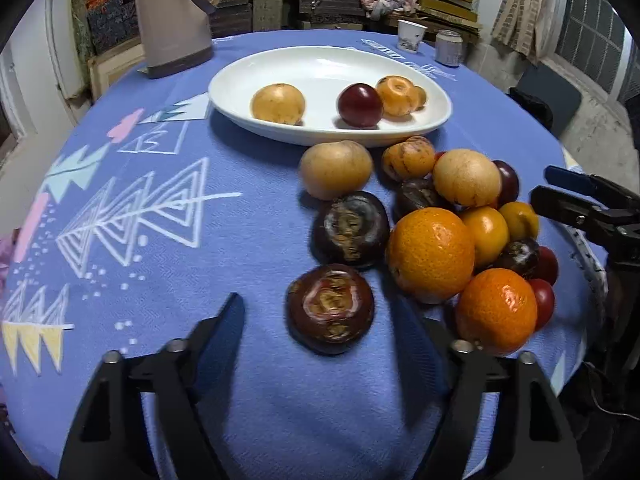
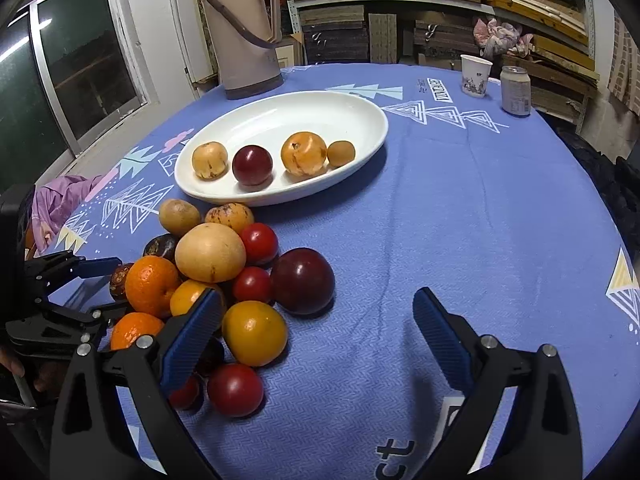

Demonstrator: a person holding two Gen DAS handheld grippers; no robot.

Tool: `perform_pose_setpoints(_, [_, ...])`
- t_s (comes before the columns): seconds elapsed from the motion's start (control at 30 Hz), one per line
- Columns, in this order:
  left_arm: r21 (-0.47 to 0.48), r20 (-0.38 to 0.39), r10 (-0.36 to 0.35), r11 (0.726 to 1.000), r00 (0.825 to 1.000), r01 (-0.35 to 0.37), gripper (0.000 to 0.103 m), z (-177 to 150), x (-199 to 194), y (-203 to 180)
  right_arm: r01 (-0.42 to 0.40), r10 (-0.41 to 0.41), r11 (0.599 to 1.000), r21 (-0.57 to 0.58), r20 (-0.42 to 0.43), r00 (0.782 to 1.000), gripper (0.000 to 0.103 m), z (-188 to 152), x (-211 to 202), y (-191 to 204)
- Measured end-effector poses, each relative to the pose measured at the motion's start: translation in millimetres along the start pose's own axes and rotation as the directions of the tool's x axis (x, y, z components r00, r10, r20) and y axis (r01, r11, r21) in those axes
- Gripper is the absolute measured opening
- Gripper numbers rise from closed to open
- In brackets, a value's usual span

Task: Organize fruits
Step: 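Grasp a dark brown mangosteen with the left tool while the right tool returns to the pile, then grasp a dark red plum with the right tool while the left tool holds the mangosteen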

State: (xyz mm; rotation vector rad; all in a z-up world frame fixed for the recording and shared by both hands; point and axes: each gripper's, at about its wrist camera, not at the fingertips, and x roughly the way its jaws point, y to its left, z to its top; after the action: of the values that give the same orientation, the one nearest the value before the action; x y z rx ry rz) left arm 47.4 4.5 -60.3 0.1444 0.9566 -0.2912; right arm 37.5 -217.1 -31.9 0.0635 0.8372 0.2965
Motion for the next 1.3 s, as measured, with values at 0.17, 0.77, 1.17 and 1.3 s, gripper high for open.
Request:
perform_pose_setpoints(0.17, [-0.043,0.005,-0.023,0.999,1.0,0.023,0.043,2,-3,10,0.011,-0.011,1.0,-0.009,0.009,1.0,0.095,-2,-2,0])
perform_pose_setpoints(0.77, [-0.021,0.018,-0.002,1.0,1.0,0.002,0.043,-1,-2,6,-0.1,0.106,0.994,0.052,-0.115,0.988,0.046,20,37,1])
perform_pose_setpoints(1.17, [-0.034,0.028,-0.043,0.998,0.999,0.044,0.043,1,-5,9,-0.119,0.125,0.979,0.166,-0.028,0.992,0.036,16,0,-37])
perform_pose_setpoints(1.3, [-0.017,0.055,-0.04,0.999,0.998,0.041,0.043,2,-12,7,-0.126,0.129,0.98,0.152,-0.008,0.992,0.036,17,-7,-38])
